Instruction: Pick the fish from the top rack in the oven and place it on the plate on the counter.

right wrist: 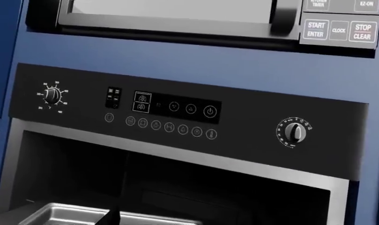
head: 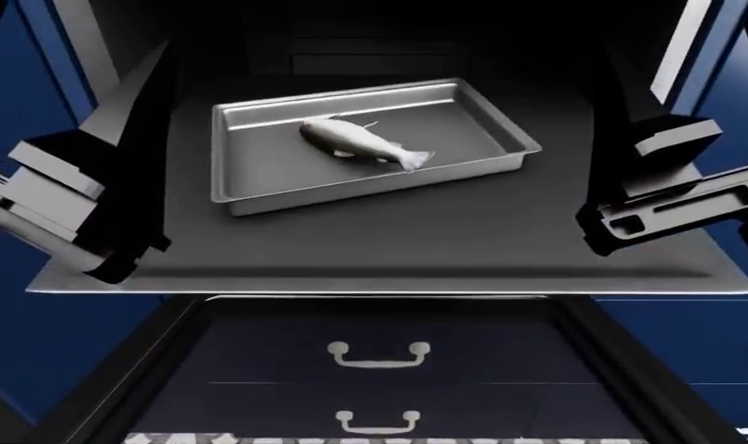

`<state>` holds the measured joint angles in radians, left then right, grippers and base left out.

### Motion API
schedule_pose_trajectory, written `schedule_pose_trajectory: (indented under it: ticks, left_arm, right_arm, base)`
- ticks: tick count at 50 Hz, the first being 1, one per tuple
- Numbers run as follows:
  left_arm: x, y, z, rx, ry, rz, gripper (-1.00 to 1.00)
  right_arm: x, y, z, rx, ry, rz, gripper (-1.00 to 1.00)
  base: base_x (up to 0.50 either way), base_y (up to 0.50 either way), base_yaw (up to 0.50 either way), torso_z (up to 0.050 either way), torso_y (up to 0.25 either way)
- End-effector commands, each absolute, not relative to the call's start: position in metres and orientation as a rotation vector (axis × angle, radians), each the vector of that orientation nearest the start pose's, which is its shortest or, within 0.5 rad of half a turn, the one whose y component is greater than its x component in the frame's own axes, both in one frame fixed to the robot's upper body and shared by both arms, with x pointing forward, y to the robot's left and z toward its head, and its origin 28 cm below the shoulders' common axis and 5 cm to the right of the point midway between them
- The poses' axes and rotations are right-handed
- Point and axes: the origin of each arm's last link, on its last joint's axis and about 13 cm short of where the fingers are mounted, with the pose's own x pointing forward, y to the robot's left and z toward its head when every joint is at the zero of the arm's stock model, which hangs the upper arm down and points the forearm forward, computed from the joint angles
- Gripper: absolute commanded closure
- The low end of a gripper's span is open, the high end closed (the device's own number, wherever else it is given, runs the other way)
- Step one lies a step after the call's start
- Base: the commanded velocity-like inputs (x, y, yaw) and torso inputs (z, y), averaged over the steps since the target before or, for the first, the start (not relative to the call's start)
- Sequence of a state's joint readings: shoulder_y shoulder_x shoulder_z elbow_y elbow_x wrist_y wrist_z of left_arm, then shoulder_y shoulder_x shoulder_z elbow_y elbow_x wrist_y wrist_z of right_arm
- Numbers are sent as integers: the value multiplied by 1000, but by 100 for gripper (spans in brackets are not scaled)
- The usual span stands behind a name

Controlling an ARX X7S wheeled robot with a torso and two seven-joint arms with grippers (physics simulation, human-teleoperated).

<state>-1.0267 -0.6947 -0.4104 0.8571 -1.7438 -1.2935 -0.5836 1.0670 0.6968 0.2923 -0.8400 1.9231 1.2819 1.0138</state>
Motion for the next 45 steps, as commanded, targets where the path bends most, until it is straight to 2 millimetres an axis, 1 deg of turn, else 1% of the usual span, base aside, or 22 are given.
schedule_pose_trajectory:
  ticks: [1, 7, 14, 27, 31, 33, 37, 38, 43, 44, 45]
  left_arm:
    - [155, 267, 318, 159, -478, -416, -100]
    - [155, 267, 317, 157, -478, -414, -100]
    - [155, 268, 316, 158, -476, -413, -100]
    - [155, 267, 317, 159, -479, -417, -100]
    - [155, 267, 318, 159, -479, -418, -100]
    - [155, 267, 319, 159, -481, -419, -100]
    - [154, 267, 319, 157, -482, -419, -100]
    - [154, 267, 319, 158, -483, -420, -100]
    - [153, 268, 320, 157, -488, -423, -100]
    - [153, 268, 320, 156, -487, -424, -100]
    - [153, 268, 320, 158, -487, -424, -100]
  right_arm:
    - [150, -144, 314, -111, -402, 229, -100]
    - [148, -144, 314, -109, -416, 240, -100]
    - [150, -144, 313, -110, -410, 235, -100]
    - [151, -143, 312, -114, -395, 246, -100]
    - [153, -143, 314, -115, -392, 257, -100]
    - [154, -144, 320, -123, -393, 266, -100]
    - [161, -146, 343, -170, -363, 337, -100]
    - [163, -146, 346, -167, -363, 340, -100]
    - [178, -144, 379, -209, -277, 478, -100]
    - [179, -144, 382, -177, -270, 492, -100]
    - [184, -143, 389, -208, -259, 510, -100]
  base:
    - [0, 0, 0, 0, 0]
    - [24, 0, 0, 0, 0]
    - [280, 0, 0, 0, 0]
    - [0, 0, 0, 0, 0]
    - [0, 0, 0, 0, 0]
    - [0, 0, 0, 0, 0]
    - [0, 0, 0, 0, 0]
    - [0, 0, 0, 0, 0]
    - [0, 0, 0, 0, 0]
    - [0, 0, 0, 0, 0]
    - [0, 0, 0, 0, 0]
